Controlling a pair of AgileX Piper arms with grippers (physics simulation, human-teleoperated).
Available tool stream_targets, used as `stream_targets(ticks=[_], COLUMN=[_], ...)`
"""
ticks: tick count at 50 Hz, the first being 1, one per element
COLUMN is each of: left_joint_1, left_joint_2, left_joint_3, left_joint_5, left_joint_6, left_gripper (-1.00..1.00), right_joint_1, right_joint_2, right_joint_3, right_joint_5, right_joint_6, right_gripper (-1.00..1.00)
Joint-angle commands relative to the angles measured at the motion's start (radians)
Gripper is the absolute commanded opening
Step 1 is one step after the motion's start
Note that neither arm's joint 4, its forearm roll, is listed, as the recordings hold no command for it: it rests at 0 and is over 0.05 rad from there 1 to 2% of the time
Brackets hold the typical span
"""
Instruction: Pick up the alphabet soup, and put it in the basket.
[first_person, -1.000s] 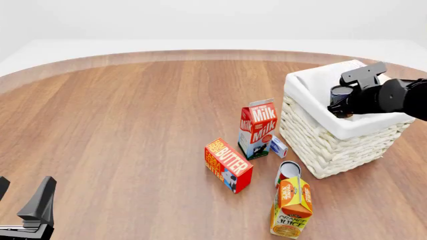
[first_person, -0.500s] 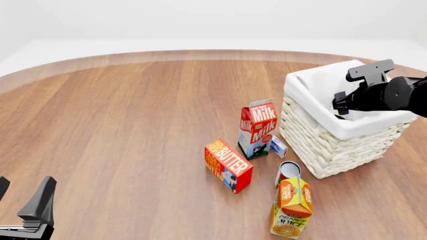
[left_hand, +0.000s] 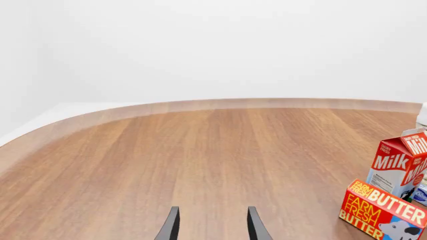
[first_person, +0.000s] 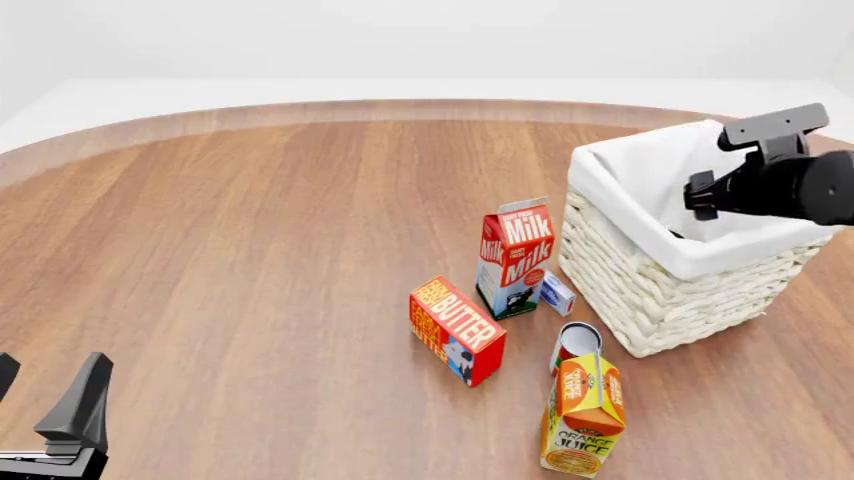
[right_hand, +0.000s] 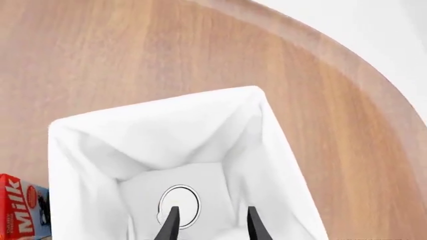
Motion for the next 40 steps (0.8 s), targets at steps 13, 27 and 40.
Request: stream_targets(ticks=[13, 27, 40], left_joint_1=[0.000, 0.000, 0.000], left_joint_2=[0.000, 0.000, 0.000], left_joint_3=[0.000, 0.000, 0.000], left_joint_5=[0.000, 0.000, 0.000], left_joint_6=[0.000, 0.000, 0.000], left_gripper=[1.00, 1.00, 1.00], right_joint_1=[-0.006, -0.010, -0.032], right_joint_2=[-0.195, -0.323, -0.448], right_joint_3=[0.137, 0.233, 0.328], right_joint_5=[-0.046, -0.067, -0.098], right_joint_6=[0.003, -0.006, -0.014], right_gripper=[1.00, 1.00, 1.00])
